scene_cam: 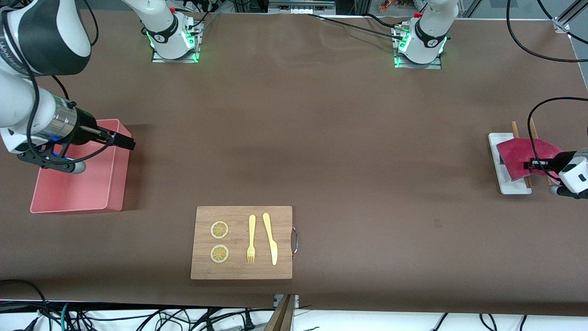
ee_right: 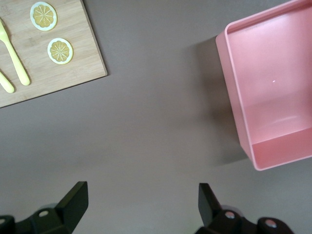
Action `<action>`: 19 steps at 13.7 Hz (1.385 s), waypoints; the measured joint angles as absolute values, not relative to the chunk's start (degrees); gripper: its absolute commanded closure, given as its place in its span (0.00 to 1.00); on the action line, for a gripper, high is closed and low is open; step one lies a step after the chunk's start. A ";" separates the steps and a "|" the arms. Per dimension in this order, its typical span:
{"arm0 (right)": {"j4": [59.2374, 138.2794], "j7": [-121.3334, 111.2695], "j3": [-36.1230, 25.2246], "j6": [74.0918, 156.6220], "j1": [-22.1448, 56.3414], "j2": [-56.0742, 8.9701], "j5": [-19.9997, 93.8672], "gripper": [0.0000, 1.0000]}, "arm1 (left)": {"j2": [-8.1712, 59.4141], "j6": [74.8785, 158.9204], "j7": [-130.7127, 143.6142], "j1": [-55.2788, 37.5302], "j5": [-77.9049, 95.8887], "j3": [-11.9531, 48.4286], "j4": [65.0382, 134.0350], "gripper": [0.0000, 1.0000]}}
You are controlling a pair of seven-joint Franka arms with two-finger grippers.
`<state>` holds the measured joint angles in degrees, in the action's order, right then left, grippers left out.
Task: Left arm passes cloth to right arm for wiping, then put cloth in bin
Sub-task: 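Lift the cloth with the left gripper while the right gripper moves out, then bring the cloth to the right gripper and grasp it with the right gripper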
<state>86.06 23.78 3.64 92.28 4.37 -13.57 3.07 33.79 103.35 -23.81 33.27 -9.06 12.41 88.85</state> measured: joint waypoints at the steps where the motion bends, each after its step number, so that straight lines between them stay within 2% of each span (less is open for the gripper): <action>1: 86.06 24.86 3.66 92.47 4.93 -13.68 3.07 0.00 | 33.32 101.93 -23.72 33.12 -9.06 13.06 88.02 1.00; 9: 86.06 33.47 3.68 94.48 7.97 -14.18 3.19 0.00 | 31.08 87.22 -20.04 29.09 -4.16 19.57 76.19 1.00; 14: 86.06 44.12 3.75 98.34 12.47 -15.65 3.60 0.00 | 31.05 80.82 -3.50 16.11 5.63 19.96 70.58 1.00; 19: 86.06 55.95 3.75 102.97 15.08 -17.34 10.80 0.00 | 31.08 80.10 22.31 3.45 23.44 19.95 68.31 1.00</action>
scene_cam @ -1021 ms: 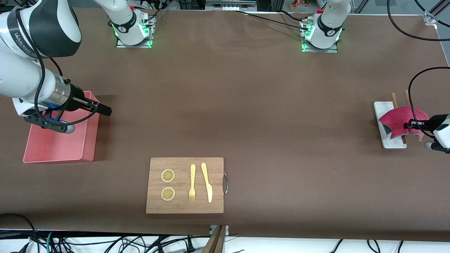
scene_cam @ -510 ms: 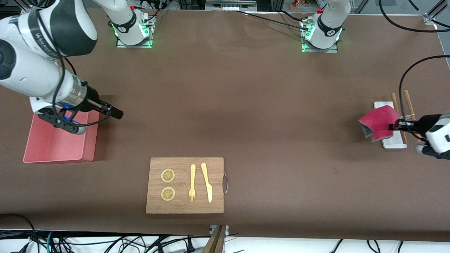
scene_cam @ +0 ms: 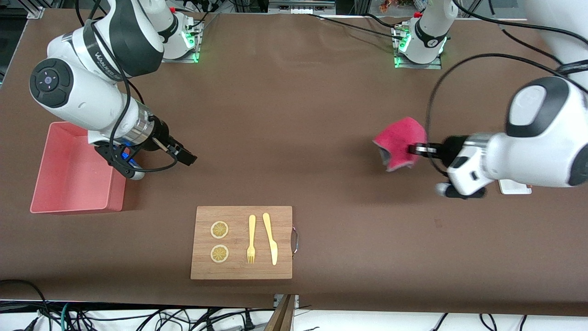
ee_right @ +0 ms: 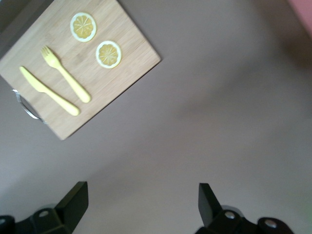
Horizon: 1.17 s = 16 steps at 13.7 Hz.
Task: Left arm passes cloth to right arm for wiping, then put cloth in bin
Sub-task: 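Bring the cloth to the right gripper and grasp it with the right gripper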
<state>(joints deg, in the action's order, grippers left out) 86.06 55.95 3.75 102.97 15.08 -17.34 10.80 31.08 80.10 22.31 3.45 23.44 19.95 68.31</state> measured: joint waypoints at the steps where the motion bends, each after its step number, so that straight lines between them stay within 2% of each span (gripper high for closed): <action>1: 86.06 57.45 3.72 103.24 15.11 -17.55 12.67 0.00 | 31.08 80.51 30.05 1.10 27.12 19.93 67.60 1.00; 4: 86.06 63.99 3.74 104.68 16.32 -18.49 16.50 0.00 | 31.27 86.77 46.95 -4.86 34.35 19.87 65.76 1.00; 9: 86.06 75.77 3.74 105.68 19.68 -19.37 16.99 0.00 | 33.70 100.20 52.32 -9.02 48.90 19.63 65.67 1.00; 13: 85.09 76.85 3.75 106.73 21.17 -19.29 16.99 0.00 | 34.52 113.92 61.85 -15.29 50.09 19.65 65.63 1.00; 16: 79.93 76.85 3.74 106.86 21.19 -18.77 17.00 0.00 | 34.83 116.64 63.70 -15.94 50.14 19.54 65.58 1.00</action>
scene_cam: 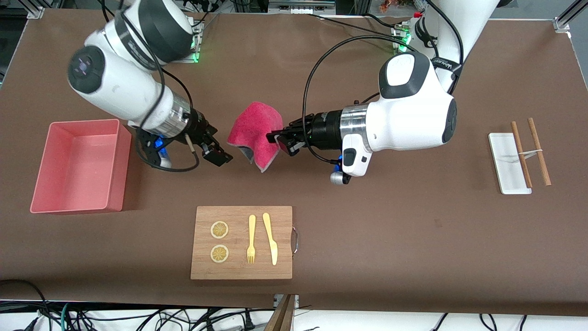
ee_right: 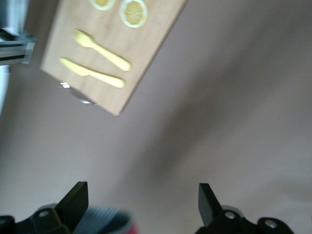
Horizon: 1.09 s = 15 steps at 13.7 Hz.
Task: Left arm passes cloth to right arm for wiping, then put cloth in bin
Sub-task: 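Bring the cloth to the right gripper and grasp it with the right gripper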
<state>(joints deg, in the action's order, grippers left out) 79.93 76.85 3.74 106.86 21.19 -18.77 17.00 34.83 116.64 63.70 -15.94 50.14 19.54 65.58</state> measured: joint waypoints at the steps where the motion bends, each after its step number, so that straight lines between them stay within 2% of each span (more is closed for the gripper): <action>1: 79.04 76.85 3.78 106.57 21.19 -18.51 17.02 0.00 | 34.89 116.68 63.83 -15.89 50.14 19.45 65.53 1.00; 5: 78.51 76.85 4.87 106.68 21.31 -18.29 17.05 0.00 | 34.94 116.70 64.09 -15.82 50.15 19.32 65.35 1.00; 8: 78.59 76.95 5.87 110.02 22.45 -18.78 17.11 0.01 | 34.94 116.70 64.16 -15.65 50.15 19.25 65.24 1.00; 9: 78.61 77.25 5.97 111.01 23.19 -19.23 17.12 0.19 | 34.94 116.70 64.18 -15.61 50.15 19.21 65.21 1.00; 10: 78.63 77.47 5.97 111.54 23.82 -19.77 17.12 0.62 | 34.94 116.70 64.20 -15.60 50.15 19.18 65.17 1.00; 11: 78.65 77.48 5.98 111.79 24.23 -20.36 17.12 0.87 | 34.94 116.70 64.22 -15.60 50.15 19.16 65.12 1.00; 12: 78.66 77.48 5.98 111.92 24.42 -20.87 17.12 1.00 | 34.94 116.70 64.23 -15.60 50.15 19.12 65.06 1.00; 15: 78.67 77.48 5.94 112.08 24.41 -21.83 17.62 1.00 | 34.94 116.69 64.27 -15.60 50.15 19.05 65.01 1.00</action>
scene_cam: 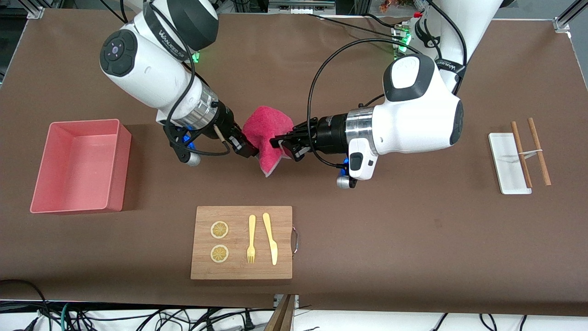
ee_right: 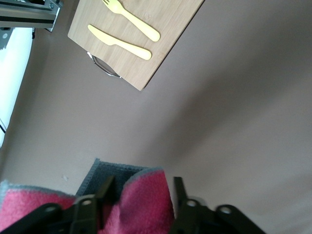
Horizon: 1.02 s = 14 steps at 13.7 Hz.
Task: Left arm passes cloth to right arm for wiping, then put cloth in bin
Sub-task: 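Bring the cloth to the right gripper and grasp it with the right gripper, then release the cloth from the left gripper and withdraw it toward the stand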
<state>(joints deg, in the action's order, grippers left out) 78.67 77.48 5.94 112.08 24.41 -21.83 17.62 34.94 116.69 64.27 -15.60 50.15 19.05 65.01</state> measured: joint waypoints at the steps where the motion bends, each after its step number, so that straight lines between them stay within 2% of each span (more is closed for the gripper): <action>1: 78.67 77.47 5.94 112.11 24.41 -21.91 17.69 1.00 | 34.94 116.69 64.28 -15.59 50.15 19.03 65.01 1.00; 11: 78.70 76.08 5.76 112.21 24.13 -22.75 17.79 1.00 | 34.95 116.64 64.48 -15.51 50.15 18.91 65.00 1.00; 14: 78.74 75.37 5.72 112.34 24.12 -25.02 17.79 1.00 | 35.00 116.60 64.76 -15.51 50.15 18.90 64.99 0.72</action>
<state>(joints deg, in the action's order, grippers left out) 78.74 75.37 5.72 112.34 24.12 -25.02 17.79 35.00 116.60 64.76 -15.51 50.15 18.90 64.99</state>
